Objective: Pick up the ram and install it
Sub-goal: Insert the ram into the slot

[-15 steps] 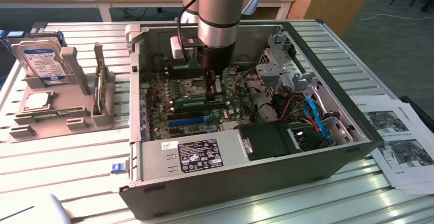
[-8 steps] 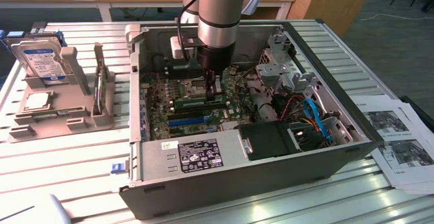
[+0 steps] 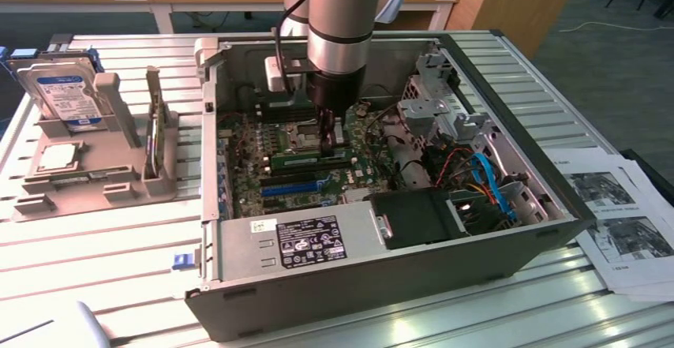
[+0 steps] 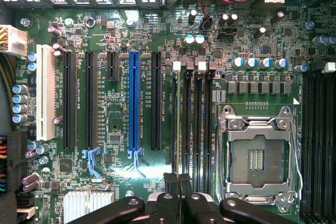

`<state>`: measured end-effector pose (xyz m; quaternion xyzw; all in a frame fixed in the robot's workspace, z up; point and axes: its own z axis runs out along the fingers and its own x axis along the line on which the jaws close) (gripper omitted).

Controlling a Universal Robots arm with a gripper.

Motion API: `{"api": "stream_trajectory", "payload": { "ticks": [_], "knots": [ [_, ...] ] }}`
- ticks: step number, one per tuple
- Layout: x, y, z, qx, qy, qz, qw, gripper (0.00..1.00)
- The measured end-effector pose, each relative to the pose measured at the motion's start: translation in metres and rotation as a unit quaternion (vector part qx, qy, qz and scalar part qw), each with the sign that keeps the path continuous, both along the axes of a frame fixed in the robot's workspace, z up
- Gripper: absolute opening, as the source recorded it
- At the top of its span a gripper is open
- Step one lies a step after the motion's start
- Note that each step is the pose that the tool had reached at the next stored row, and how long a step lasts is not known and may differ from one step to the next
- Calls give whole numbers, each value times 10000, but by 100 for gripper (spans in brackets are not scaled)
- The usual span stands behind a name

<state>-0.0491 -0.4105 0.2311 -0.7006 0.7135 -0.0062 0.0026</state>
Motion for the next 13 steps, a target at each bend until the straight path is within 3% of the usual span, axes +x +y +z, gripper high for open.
{"api": "stream_trajectory", "payload": {
  "ticks": [13],
  "knots": [
    [0, 0, -33, 0, -2, 0, 10000, 11]
  ]
}}
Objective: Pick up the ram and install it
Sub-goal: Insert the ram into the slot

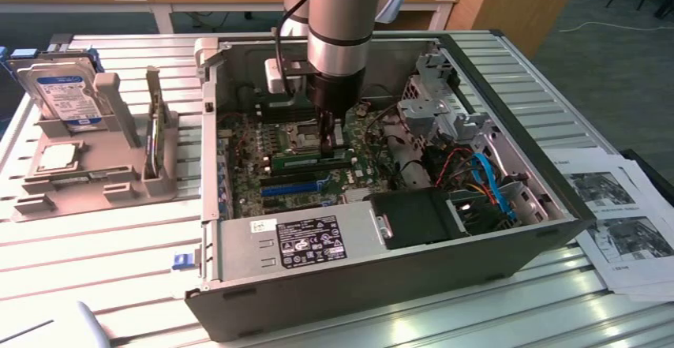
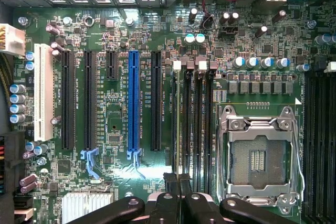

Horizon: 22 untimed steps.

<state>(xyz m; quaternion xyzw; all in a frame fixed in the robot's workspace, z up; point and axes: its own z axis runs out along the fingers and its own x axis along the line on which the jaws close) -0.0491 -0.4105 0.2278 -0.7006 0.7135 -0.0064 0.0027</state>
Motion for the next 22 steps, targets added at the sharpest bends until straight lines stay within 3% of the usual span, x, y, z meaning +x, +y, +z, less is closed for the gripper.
{"api": "stream_trajectory", "payload": {
  "ticks": [22],
  "knots": [
    [0, 0, -82, -2, -9, 0, 10000, 11]
  ]
}}
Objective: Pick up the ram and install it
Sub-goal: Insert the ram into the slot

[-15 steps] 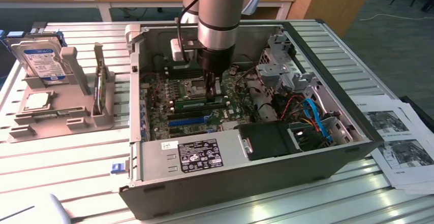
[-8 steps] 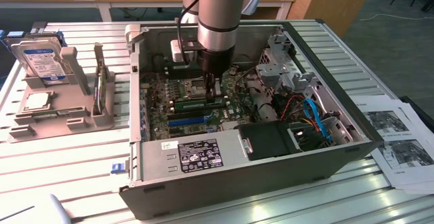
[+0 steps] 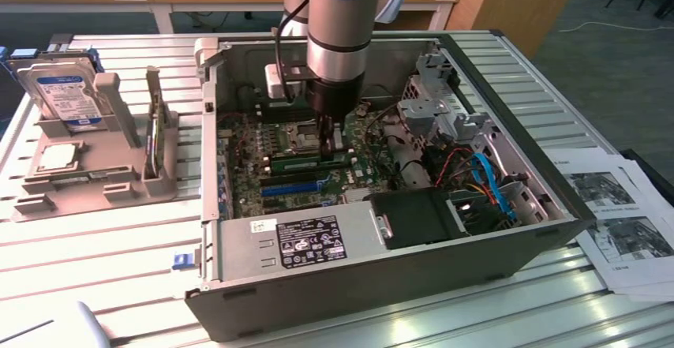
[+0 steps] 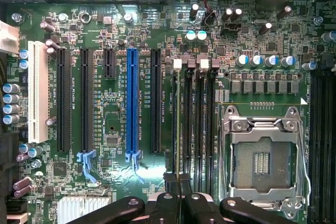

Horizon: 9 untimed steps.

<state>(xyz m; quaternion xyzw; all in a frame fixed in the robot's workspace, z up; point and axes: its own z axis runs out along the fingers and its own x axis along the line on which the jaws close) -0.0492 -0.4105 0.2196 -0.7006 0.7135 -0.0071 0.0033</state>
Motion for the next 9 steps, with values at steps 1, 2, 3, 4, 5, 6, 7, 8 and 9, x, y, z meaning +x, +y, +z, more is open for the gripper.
{"api": "stream_trajectory", "payload": {
  "ticks": [1, 2, 3, 4, 5, 6, 7, 8, 9],
  "knots": [
    [0, 0, -4, -1, 0, 0, 10000, 11],
    [0, 0, -8, -1, -1, 0, 10000, 11],
    [0, 0, -10, -1, -1, 0, 10000, 11],
    [0, 0, -10, -1, -1, 0, 10000, 11],
    [0, 0, -11, 0, -1, 0, 10000, 11],
    [0, 0, -12, 1, -2, 0, 10000, 11],
    [0, 0, -12, 1, -2, 0, 10000, 11],
    [0, 0, -12, 1, -2, 0, 10000, 11],
    [0, 0, -12, 2, -2, 0, 10000, 11]
  ]
}}
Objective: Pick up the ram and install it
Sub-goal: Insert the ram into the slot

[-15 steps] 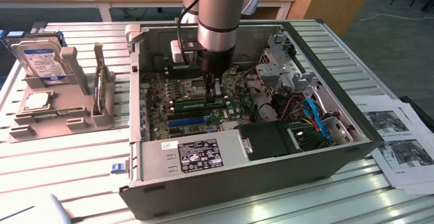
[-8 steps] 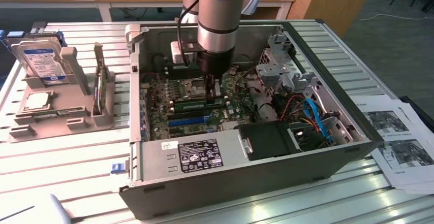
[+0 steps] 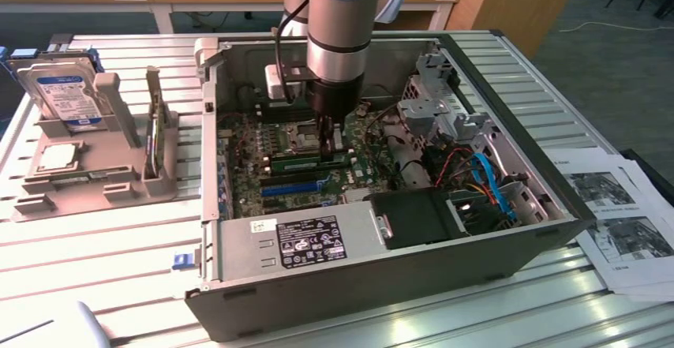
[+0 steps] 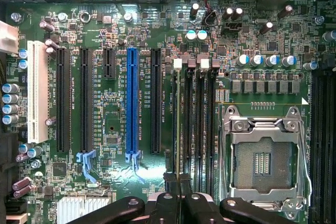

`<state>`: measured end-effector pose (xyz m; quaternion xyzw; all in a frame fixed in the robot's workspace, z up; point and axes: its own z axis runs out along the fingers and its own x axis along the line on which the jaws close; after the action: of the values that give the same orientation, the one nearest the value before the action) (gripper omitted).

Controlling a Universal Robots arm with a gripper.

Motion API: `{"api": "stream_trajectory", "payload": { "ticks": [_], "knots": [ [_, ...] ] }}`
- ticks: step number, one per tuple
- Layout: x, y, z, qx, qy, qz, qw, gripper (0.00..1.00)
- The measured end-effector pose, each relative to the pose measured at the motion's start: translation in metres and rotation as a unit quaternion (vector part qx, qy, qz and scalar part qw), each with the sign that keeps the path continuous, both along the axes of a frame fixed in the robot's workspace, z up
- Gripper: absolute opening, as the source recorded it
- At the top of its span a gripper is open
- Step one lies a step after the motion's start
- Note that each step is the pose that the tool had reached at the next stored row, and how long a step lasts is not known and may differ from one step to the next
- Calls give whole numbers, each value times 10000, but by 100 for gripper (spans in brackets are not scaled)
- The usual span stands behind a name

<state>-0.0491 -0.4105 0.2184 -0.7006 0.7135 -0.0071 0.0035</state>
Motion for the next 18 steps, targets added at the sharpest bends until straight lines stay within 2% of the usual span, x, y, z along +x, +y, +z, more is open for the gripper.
{"api": "stream_trajectory", "payload": {
  "ticks": [6, 7, 12, 18],
  "knots": [
    [1, 2, -5, 6, -3, 0, 10000, 12],
    [1, 1, -4, 5, -3, 0, 10000, 18],
    [0, 0, 5, -1, 0, 0, 10000, 18],
    [0, 0, 92, 0, 0, 0, 10000, 18]
  ]
}}
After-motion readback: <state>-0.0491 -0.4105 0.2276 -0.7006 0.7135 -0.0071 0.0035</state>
